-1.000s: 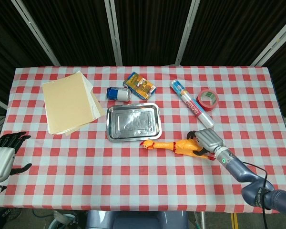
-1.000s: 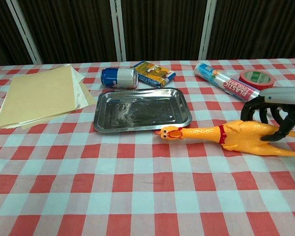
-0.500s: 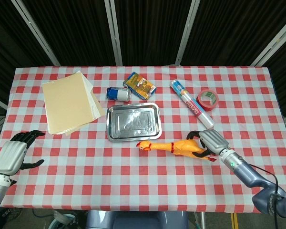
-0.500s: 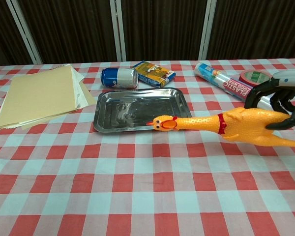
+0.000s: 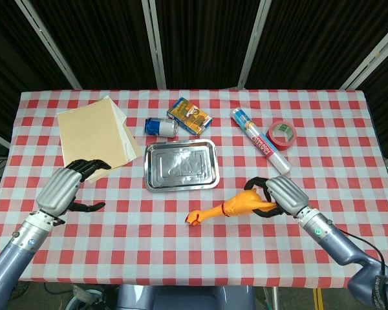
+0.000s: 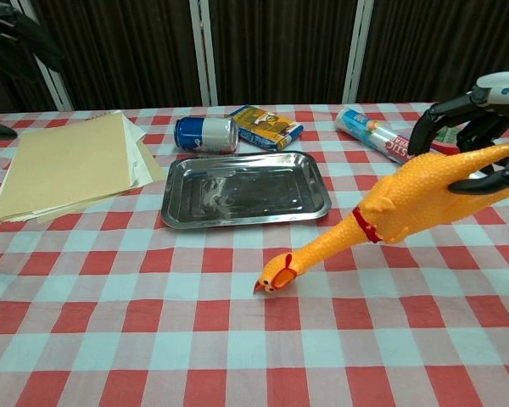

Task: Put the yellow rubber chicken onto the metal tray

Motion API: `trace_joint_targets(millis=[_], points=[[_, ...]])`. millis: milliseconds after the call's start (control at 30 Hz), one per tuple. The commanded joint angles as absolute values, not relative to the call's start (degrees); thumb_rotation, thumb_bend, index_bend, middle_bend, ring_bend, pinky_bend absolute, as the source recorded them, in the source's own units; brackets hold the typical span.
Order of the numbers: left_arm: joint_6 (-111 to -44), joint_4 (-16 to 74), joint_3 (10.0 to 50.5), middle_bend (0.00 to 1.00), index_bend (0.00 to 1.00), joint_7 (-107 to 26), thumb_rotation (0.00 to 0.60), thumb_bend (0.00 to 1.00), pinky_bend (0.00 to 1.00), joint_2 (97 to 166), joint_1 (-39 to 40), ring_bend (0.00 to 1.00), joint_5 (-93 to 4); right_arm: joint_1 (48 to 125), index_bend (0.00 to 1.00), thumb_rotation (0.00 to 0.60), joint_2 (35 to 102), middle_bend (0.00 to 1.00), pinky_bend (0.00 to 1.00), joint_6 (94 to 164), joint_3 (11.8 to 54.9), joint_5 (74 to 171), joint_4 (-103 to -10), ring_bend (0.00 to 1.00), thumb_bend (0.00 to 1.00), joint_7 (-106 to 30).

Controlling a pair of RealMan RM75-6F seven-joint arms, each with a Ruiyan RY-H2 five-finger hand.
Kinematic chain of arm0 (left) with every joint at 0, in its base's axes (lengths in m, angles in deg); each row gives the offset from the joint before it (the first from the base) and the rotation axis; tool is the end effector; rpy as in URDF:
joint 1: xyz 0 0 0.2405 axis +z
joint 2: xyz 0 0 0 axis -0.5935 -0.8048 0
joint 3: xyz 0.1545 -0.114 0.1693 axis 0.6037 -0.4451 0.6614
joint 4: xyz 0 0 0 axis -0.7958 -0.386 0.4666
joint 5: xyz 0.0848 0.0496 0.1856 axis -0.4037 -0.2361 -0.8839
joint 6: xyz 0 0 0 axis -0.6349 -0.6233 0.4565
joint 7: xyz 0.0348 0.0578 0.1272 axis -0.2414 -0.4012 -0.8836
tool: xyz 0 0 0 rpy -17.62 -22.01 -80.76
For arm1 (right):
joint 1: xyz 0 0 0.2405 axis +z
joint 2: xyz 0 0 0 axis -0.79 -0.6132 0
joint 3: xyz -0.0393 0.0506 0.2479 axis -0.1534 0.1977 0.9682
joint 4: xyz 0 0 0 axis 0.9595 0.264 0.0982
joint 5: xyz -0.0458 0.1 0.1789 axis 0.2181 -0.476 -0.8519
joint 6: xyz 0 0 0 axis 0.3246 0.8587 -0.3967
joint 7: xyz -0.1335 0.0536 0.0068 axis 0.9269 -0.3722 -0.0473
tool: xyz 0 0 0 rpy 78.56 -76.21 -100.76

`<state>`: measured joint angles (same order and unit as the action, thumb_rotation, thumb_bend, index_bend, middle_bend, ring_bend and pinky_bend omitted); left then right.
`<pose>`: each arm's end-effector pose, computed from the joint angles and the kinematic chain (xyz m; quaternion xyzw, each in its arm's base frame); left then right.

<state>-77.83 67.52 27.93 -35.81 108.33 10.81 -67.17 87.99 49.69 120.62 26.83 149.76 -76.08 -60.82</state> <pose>-0.1627 0.2712 0.1274 -0.6695 -0.4268 -0.4879 0.3626 -0.1927 -0.3083 0.0892 0.7221 -0.4649 0.4244 0.2868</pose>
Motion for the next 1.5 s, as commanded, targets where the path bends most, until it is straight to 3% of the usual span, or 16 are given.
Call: trace_joint_targets(millis=[33,167,533,900,1233,1500], points=[[-73.9,71.5,25.8,0.24,0.25,-38.7,0.6,0.0,0.23,109.3,7.2,0.27,-62.5,87.9,0.9,0.6,50.2,0.71,0.76,120.7,28.3,146.4,-78.6,0.67,0.48,-56.7],[-69.4,74.7,25.0,0.24,0.25,-46.7,0.6,0.0,0.23,112.5,2.2,0.28,-56.1,88.2,0.9,0.6,50.8,0.71,0.76,119.7,29.6,142.3,-80.9,0.67,0.48,-53.8],[-70.6,76.0,24.6,0.24,0.24,-57.4,0.6,0.0,0.23,117.5,-2.6,0.28,-43.0,87.8,0.91,0.6,50.0,0.71,0.76,119.7,31.8,138.4,-83.5,0.69,0.48,-57.6],[-76.1,75.8,20.2,0.24,0.24,-67.9,0.6,0.0,0.23,128.8,-12.6,0.28,-26.3,88.8,0.91,0.6,51.0,0.71,0.77,120.0,33.8,136.7,-88.1,0.69,0.48,-55.9],[-77.5,76.2,16.7,0.25,0.3,-71.8,0.6,0.06,0.27,131.6,-19.7,0.29,-15.1,90.3,0.91,0.6,53.3,0.71,0.77,119.1,35.4,131.7,-89.8,0.7,0.48,-51.5],[-80.1,75.9,16.9,0.25,0.33,-73.6,0.6,0.09,0.28,133.1,-22.7,0.29,-11.1,91.5,0.91,0.6,54.2,0.71,0.77,118.1,36.7,128.5,-90.1,0.7,0.48,-50.3]])
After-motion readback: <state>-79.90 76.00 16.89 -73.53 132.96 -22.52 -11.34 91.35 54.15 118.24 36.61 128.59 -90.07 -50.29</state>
